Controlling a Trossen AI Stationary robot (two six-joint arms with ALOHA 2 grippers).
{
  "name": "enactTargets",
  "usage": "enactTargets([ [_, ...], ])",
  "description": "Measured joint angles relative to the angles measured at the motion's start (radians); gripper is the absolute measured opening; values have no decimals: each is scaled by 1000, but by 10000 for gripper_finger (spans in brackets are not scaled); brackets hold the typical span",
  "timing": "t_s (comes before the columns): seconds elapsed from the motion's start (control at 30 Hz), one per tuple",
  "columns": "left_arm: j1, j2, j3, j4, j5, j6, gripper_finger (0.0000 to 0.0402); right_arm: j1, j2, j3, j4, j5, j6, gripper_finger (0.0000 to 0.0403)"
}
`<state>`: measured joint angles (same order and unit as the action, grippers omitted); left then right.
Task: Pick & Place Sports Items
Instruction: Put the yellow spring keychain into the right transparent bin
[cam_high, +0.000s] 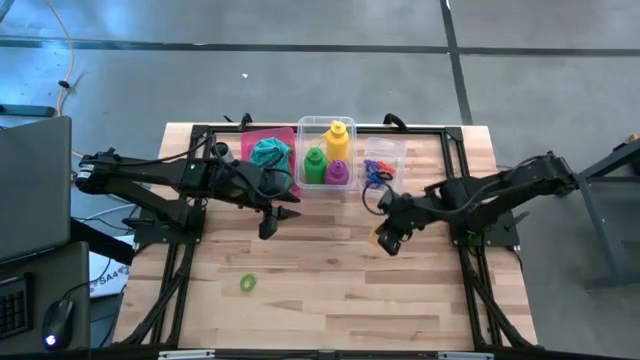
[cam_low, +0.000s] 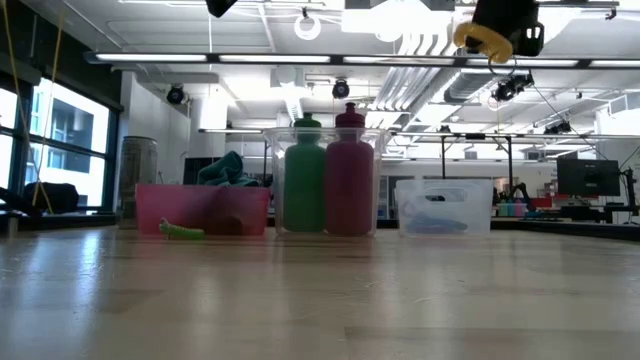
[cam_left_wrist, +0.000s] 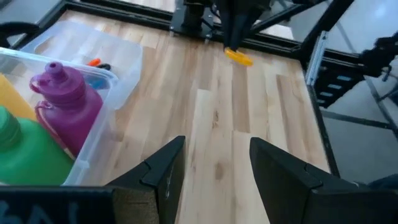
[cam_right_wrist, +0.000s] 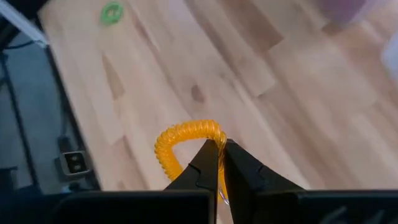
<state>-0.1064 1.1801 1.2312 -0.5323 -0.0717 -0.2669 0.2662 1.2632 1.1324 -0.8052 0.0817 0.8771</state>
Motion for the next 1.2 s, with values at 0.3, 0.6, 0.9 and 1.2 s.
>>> enactTargets([
  [0.3,58,0,0,6,-120,65,177,-169,-17,0,-55,-2,-133,1],
  [0.6,145,0,0,6,-120,65,177,-353,-17,0,-68,-32,-285,1],
  [0.9,198,0,0,6,-121,66,177,-565,-17,0,-67,-62,-506,1],
  [1.2,210,0,0,6,-121,66,177,-746,-13,0,-48,-54,-677,1],
])
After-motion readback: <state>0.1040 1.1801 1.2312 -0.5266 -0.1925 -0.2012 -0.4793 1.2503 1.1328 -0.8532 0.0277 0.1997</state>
